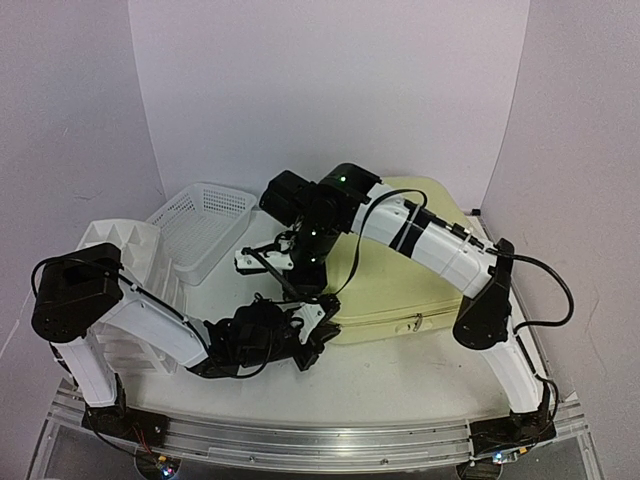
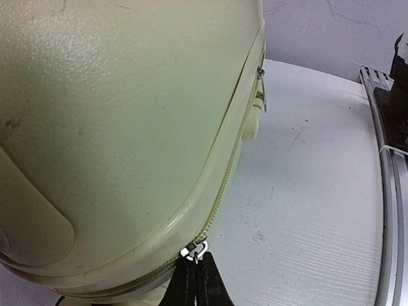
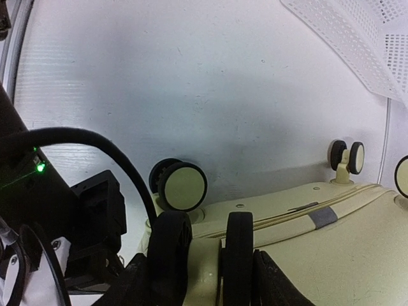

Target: Open, take out, and arrange the luggage

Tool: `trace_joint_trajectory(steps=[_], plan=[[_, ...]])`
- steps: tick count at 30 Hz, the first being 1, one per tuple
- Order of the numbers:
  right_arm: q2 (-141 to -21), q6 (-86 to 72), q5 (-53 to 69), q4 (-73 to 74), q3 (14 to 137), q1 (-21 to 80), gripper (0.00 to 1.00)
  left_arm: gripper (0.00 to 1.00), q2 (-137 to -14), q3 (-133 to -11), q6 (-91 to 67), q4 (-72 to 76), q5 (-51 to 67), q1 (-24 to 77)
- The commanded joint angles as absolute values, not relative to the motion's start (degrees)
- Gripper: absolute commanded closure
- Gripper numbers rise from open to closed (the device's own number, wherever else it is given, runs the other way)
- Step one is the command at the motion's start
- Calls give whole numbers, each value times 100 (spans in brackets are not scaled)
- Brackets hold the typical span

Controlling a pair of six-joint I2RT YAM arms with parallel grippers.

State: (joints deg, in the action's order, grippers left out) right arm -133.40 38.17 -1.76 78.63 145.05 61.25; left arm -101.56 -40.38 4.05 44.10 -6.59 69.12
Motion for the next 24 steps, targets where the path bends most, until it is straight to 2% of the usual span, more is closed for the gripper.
trace_joint_trajectory(steps=[1, 4, 9, 14, 17, 24], plan=[[-13176, 3776, -998, 7192, 14087, 6051, 64, 100, -10072, -4151, 302, 4984, -933, 6939], [-12993, 3649, -1379, 6907, 13702, 6048, 81, 100, -9987, -3982, 256, 5001, -1142, 6935], [-12527, 3162, -1539, 6344, 13019, 5950, 95, 100, -9863, -3719, 336, 5134, -1323, 6898], [-11804, 2879, -903, 5617, 11950, 5735, 97, 100, -9622, -3288, 353, 5501, -1096, 6594], [-11679, 2883, -474, 5624, 11774, 5619, 100, 100, -9481, -3117, 418, 5549, -915, 6405], [-11532, 3224, 486, 6047, 11654, 5331, 100, 100, -9420, -3083, 685, 5599, -749, 6245]])
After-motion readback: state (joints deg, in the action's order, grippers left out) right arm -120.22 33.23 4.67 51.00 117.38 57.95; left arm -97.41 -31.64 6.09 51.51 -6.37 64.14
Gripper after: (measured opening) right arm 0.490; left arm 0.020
